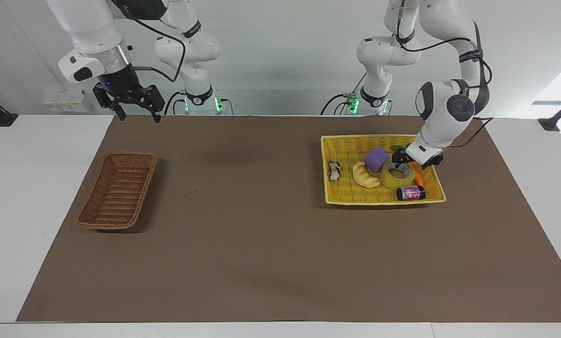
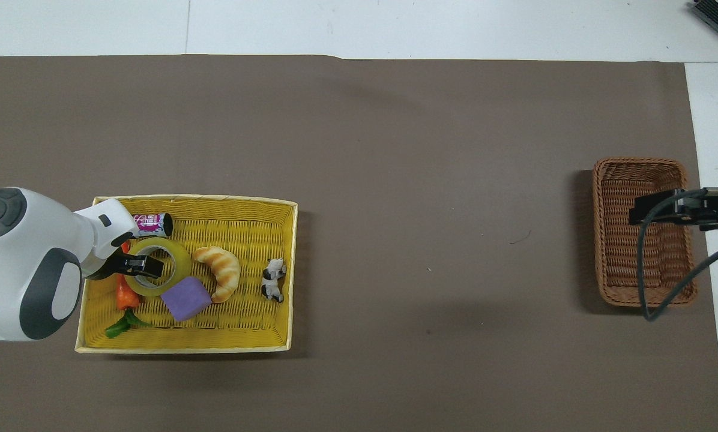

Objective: Move tape to another basket
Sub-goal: 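Close the left gripper on the tape roll's rim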

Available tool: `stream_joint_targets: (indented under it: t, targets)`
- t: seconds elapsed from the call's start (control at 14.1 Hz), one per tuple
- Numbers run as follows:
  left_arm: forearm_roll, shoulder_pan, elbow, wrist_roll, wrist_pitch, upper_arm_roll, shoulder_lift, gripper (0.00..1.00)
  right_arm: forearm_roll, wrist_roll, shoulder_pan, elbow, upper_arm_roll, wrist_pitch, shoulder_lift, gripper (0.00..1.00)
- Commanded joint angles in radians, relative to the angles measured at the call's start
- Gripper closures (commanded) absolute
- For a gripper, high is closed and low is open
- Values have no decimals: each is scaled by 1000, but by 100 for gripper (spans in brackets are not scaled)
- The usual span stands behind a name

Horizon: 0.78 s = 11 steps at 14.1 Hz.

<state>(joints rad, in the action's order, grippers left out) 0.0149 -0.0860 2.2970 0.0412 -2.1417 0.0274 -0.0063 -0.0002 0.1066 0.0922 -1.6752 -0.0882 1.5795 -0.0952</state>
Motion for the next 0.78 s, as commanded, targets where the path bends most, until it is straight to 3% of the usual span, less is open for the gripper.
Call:
stream_joint_targets:
  t: [0.0, 0.28, 0.71]
  targets:
    - [-16, -17, 25, 104, -101, 9, 45, 0, 23, -25, -5, -29, 4, -10, -26, 0]
    - [-16, -12, -22, 112, -90, 11, 65, 0, 23, -54, -5, -21, 5, -45, -26, 0]
    - [-18, 0, 5, 143, -93, 11, 46, 0, 23, -88, -8, -21, 5, -87, -28, 0]
